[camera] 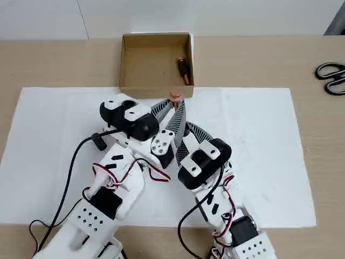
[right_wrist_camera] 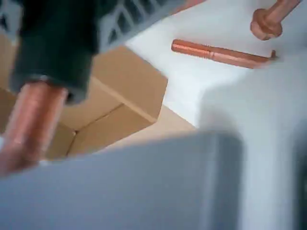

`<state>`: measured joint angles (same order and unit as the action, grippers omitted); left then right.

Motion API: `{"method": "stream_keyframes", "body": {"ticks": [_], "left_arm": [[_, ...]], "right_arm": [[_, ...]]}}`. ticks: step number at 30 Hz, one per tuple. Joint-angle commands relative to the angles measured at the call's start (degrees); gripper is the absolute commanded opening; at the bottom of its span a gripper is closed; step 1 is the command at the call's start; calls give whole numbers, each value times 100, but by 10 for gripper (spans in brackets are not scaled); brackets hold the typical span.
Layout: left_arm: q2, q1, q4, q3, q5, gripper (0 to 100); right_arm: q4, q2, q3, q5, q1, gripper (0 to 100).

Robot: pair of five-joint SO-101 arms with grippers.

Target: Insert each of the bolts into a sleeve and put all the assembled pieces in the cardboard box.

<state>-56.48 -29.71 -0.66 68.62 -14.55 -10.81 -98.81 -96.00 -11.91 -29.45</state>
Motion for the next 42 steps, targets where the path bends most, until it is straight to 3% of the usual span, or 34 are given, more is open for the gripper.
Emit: {"method": "stream_keyframes", "body": {"ticks": [1,10,13,20,22,29,37,42], "left_arm": [[-18,26,88,-75,88,6],[-721,26,-2004,-189,123,6],[-853,26,-2198,-347,123,12],[-527,-9,-2708,-611,264,242],[-396,0,-2954,-796,264,265],[-237,149,-3103,-1305,325,265],[-949,905,-3622,-2668,501,259],[-1864,1433,-3956,-2237,580,64]], "right_arm": [[136,-84,422,0,-57,4],[127,-84,791,0,4,4],[92,-84,826,-9,13,4],[92,-84,853,-9,4,4],[92,-84,853,-9,4,4],[92,-84,862,-9,4,4],[-92,-31,941,-26,171,4],[-989,31,1196,-18,787,2]]}}
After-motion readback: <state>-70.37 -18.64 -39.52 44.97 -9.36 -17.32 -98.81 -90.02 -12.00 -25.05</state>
